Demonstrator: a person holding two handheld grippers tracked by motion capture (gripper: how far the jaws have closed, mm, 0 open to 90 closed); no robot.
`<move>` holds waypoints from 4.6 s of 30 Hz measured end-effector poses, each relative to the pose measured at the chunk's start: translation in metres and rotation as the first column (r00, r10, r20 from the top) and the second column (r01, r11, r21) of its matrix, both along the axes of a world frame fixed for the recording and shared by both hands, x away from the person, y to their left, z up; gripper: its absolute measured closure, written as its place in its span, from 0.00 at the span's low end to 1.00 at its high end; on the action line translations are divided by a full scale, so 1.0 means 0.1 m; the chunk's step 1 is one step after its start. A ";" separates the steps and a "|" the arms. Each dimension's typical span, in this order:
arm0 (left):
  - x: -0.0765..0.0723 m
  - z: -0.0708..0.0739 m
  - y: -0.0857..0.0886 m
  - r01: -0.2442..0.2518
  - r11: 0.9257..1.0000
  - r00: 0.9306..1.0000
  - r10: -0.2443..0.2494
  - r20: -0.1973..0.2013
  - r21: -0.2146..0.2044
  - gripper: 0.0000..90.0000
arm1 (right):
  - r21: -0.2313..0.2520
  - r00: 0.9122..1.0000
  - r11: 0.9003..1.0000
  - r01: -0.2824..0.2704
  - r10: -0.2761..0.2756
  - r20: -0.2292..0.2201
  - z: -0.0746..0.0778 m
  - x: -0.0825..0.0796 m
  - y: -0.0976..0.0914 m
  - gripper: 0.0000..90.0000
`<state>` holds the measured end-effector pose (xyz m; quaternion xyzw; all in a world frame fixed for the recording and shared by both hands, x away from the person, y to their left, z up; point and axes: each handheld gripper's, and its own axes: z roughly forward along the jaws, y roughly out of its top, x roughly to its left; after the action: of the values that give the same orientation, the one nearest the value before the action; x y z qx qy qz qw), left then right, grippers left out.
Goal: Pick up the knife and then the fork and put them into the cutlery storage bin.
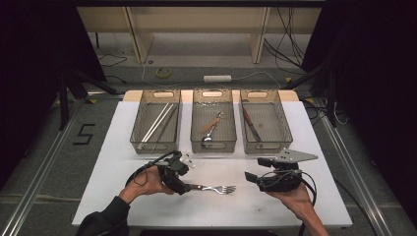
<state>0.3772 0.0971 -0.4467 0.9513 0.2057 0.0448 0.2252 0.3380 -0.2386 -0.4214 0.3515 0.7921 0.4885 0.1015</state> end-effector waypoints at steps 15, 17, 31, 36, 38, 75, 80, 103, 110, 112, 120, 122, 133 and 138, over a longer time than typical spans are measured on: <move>-0.04 -0.08 -0.06 0.071 0.996 0.997 -0.071 0.003 0.056 0.61 | -0.013 1.000 1.000 -0.011 0.011 -0.006 -0.02 -0.01 0.02 0.29; -0.04 -0.09 -0.07 0.074 0.995 0.997 -0.074 0.002 0.063 0.62 | -0.015 1.000 1.000 -0.013 0.013 -0.005 -0.02 -0.01 0.03 0.29; -0.01 -0.17 -0.08 0.103 0.988 0.995 -0.104 0.001 0.111 0.70 | -0.015 1.000 1.000 -0.019 0.018 -0.010 -0.03 0.00 0.03 0.29; -0.01 -0.17 -0.09 0.139 0.982 0.990 -0.139 -0.005 0.128 0.74 | -0.016 1.000 1.000 -0.019 0.019 -0.014 -0.04 0.00 0.04 0.29; 0.00 -0.17 -0.09 0.146 0.981 0.989 -0.146 -0.010 0.126 0.75 | -0.017 1.000 1.000 -0.018 0.018 -0.013 -0.03 0.00 0.04 0.29; -0.08 -0.04 -0.14 0.149 0.985 0.989 -0.146 -0.037 0.087 0.84 | -0.082 0.994 0.991 -0.104 0.106 0.013 -0.05 -0.06 0.24 0.30; -0.13 0.05 -0.16 0.129 0.990 0.991 -0.126 -0.047 0.057 0.84 | -0.118 0.989 0.983 -0.143 0.147 0.026 -0.07 -0.11 0.36 0.30; -0.30 0.25 -0.33 0.154 0.988 0.983 -0.153 -0.103 0.002 0.84 | -0.384 0.932 0.878 -0.286 0.348 0.099 -0.23 -0.30 1.04 0.40; -0.31 0.25 -0.36 0.164 0.986 0.980 -0.162 -0.118 0.007 0.84 | -0.467 0.912 0.837 -0.285 0.386 0.135 -0.29 -0.36 1.15 0.49; -0.31 0.24 -0.37 0.168 0.986 0.978 -0.165 -0.126 0.011 0.84 | -0.489 0.905 0.824 -0.286 0.400 0.144 -0.31 -0.37 1.17 0.51; -0.32 0.25 -0.40 0.170 0.985 0.976 -0.168 -0.138 0.000 0.84 | -0.564 0.876 0.771 -0.297 0.455 0.160 -0.36 -0.39 1.25 0.62; -0.32 0.26 -0.40 0.173 0.985 0.975 -0.172 -0.142 0.000 0.84 | -0.583 0.868 0.757 -0.295 0.467 0.168 -0.36 -0.39 1.26 0.65; -0.33 0.26 -0.41 0.165 0.986 0.973 -0.168 -0.159 -0.026 0.83 | -0.641 0.839 0.707 -0.298 0.514 0.177 -0.38 -0.43 1.30 0.77; -0.33 0.27 -0.40 0.177 0.984 0.972 -0.179 -0.155 -0.030 0.83 | -0.665 0.825 0.689 -0.288 0.531 0.192 -0.39 -0.47 1.32 0.80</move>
<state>0.3439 0.0570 -0.4198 0.9647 0.1371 -0.0522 0.2188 0.2913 -0.1064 -0.4608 0.0112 0.9308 0.2734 0.2424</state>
